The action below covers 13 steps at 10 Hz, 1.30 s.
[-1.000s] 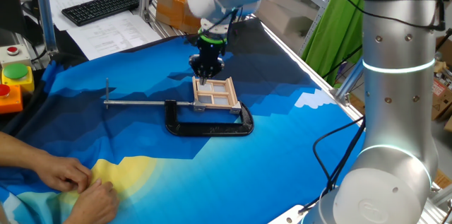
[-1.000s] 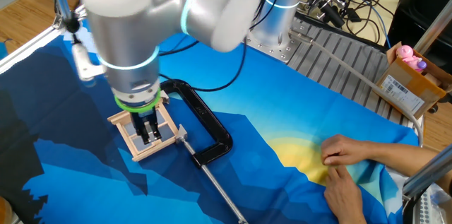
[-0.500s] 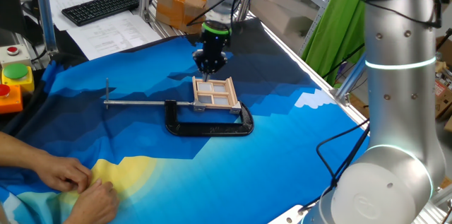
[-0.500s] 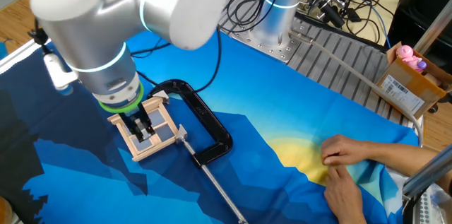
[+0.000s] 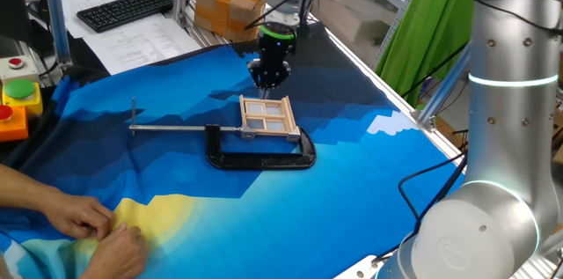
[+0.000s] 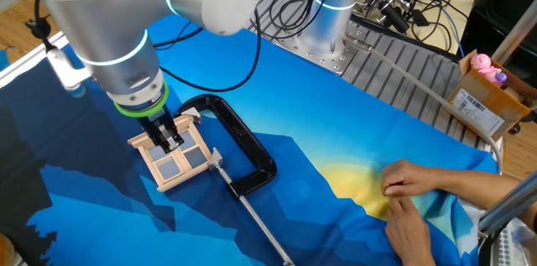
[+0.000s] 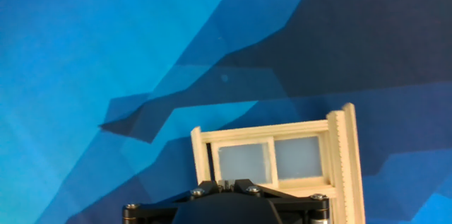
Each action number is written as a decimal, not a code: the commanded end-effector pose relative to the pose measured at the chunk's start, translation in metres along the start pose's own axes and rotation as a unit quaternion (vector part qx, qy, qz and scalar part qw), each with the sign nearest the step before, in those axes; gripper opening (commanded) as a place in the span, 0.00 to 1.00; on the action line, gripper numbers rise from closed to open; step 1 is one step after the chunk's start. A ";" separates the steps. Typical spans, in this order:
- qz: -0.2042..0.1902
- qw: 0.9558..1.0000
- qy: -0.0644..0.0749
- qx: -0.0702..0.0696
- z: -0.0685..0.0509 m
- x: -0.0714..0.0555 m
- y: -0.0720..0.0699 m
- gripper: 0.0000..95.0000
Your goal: Close a sliding window
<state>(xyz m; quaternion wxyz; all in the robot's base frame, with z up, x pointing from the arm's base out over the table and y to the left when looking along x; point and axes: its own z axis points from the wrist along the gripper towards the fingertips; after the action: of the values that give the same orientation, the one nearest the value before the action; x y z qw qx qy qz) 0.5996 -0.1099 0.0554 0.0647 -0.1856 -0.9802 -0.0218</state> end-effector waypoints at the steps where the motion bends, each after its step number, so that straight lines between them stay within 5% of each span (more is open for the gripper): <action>1: -0.024 1.000 -0.003 0.001 0.004 -0.001 -0.014 0.00; 6: -0.012 0.999 -0.030 0.018 0.023 0.001 -0.010 0.00; 13: -0.022 0.999 -0.037 0.019 0.034 -0.002 -0.017 0.00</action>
<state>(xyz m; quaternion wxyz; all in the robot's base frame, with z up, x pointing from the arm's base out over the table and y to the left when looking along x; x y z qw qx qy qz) 0.5939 -0.1242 0.0186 0.0316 -0.1635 -0.9860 0.0005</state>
